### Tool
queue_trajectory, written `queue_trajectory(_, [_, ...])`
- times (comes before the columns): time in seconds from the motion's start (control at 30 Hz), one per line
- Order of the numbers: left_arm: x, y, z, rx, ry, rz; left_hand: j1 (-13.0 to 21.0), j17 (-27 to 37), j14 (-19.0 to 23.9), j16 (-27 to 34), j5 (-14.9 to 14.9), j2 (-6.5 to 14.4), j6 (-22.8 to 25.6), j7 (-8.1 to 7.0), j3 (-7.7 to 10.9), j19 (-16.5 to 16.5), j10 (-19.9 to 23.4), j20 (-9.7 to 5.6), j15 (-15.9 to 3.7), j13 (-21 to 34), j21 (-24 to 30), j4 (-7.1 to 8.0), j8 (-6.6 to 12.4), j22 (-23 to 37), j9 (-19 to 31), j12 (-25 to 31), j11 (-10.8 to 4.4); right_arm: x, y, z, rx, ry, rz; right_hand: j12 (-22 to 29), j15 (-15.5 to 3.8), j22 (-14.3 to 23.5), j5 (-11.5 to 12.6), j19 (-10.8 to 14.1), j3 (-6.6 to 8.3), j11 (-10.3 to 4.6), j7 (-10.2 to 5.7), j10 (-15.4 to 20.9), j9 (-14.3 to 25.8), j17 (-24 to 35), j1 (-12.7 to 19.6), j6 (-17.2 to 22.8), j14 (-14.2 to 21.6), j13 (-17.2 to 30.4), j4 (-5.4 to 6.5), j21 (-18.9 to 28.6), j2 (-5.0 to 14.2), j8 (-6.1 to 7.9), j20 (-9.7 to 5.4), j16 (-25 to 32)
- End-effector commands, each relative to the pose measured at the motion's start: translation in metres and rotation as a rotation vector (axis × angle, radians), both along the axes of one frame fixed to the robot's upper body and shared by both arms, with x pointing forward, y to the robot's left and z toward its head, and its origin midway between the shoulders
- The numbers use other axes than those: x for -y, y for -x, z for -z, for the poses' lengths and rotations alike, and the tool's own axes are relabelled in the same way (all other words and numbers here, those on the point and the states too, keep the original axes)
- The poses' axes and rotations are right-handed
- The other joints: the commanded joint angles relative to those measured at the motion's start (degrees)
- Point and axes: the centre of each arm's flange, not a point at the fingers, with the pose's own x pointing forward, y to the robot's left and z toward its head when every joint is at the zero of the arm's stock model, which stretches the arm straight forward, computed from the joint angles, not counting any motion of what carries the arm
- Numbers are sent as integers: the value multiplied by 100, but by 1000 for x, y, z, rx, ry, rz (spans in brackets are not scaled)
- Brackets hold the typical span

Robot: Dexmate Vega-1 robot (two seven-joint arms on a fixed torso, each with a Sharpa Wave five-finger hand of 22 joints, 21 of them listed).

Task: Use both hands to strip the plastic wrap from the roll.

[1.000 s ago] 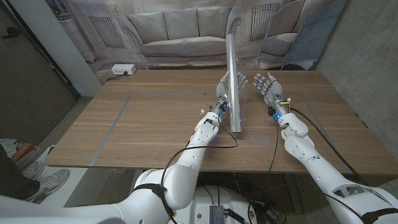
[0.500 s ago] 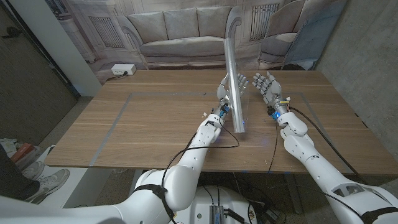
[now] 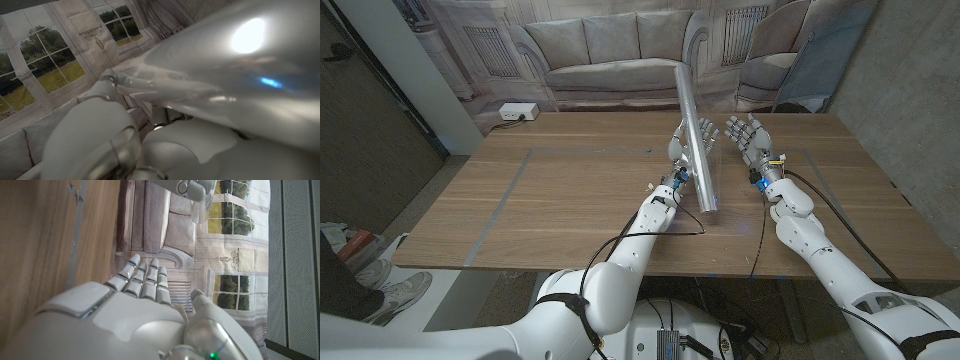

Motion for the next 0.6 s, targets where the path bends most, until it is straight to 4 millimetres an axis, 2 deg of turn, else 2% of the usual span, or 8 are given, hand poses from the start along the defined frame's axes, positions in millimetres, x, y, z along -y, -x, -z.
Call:
queue_trajectory(0.03, [-2, -2, -4, 44, 18, 5, 57, -2, -58, 11, 39, 186, -153, -6, 539, 53, -37, 36, -96, -29, -48, 702, -142, 23, -97, -36, 38, -2, 1, -7, 5, 32, 14, -8, -14, 35, 17, 44, -7, 15, -24, 50, 27, -1, -33, 46, 23, 19, -32, -10, 104, -19, -94, -11])
queue_trajectory(0.17, [-2, -2, -4, 51, 23, -14, -35, -4, -98, 11, 48, 114, -153, -25, 497, 49, -92, 67, -72, -49, -81, 730, -179, 23, -145, -70, 68, -2, 1, -9, 6, 42, 22, -7, -17, 35, 17, 47, -6, 9, -23, 53, 27, -3, -20, 47, 22, 19, -48, -16, 101, -19, -95, -11])
queue_trajectory(0.27, [-3, -3, -4, 56, 11, -15, -155, -3, -186, -2, 59, 42, -183, -13, 441, -37, -166, 148, -35, -53, -148, 774, -229, 27, -194, -104, 89, -2, 1, -10, 5, 43, 24, -7, -12, 35, 17, 46, -6, 3, -23, 53, 27, -4, -13, 45, 24, 19, -57, -19, 98, -20, -95, -11])
queue_trajectory(0.33, [-1, -2, -3, 44, 38, 3, -216, -1, -273, -18, 79, 46, -215, -61, 433, -141, -259, 248, -52, -54, -215, 800, -266, 31, -227, -143, 42, -2, 1, -10, 3, 42, 25, -7, -11, 35, 16, 50, -7, 2, -17, 53, 27, -5, -7, 50, 26, 19, -65, -21, 96, -18, -91, -10])
queue_trajectory(0.4, [-2, -1, -3, 40, -3, -16, -334, -5, -385, -40, 76, -86, -325, -102, 349, -208, -353, 346, -51, -46, -276, 820, -331, 36, -260, -173, 27, -2, 1, -10, 2, 41, 25, -6, -10, 36, 16, 47, -9, 5, -24, 56, 27, -1, -9, 48, 23, 19, -64, -25, 101, -19, -92, -8])
queue_trajectory(0.43, [-1, -3, -3, 47, 0, -8, -502, -12, -600, -90, 83, -253, -464, -167, 222, -298, -500, 453, 3, -34, -360, 858, -407, 43, -291, -214, 55, -2, 1, -10, 1, 40, 26, -5, -10, 36, 15, 47, -11, 12, -25, 59, 27, 1, -11, 47, 22, 19, -62, -27, 102, -19, -96, -8])
queue_trajectory(0.47, [1, -3, -3, 45, 27, 5, -577, -13, -636, -84, 88, -355, -503, -204, 156, -347, -549, 493, 7, -28, -402, 868, -429, 44, -303, -224, 46, -1, 1, -10, 1, 42, 27, -5, -7, 36, 15, 48, -10, 15, -20, 59, 27, 1, -9, 48, 26, 19, -63, -27, 105, -19, -94, -6])
queue_trajectory(0.6, [1, -2, -3, 37, 36, 11, -710, -10, -680, -69, 102, -491, -627, -204, 49, -320, -648, 556, 27, -19, -435, 900, -487, 47, -317, -246, 80, -1, 2, -10, 0, 40, 31, -8, -10, 36, 14, 48, -13, 11, -23, 52, 27, 2, -10, 48, 24, 19, -65, -33, 105, -19, -92, -5])
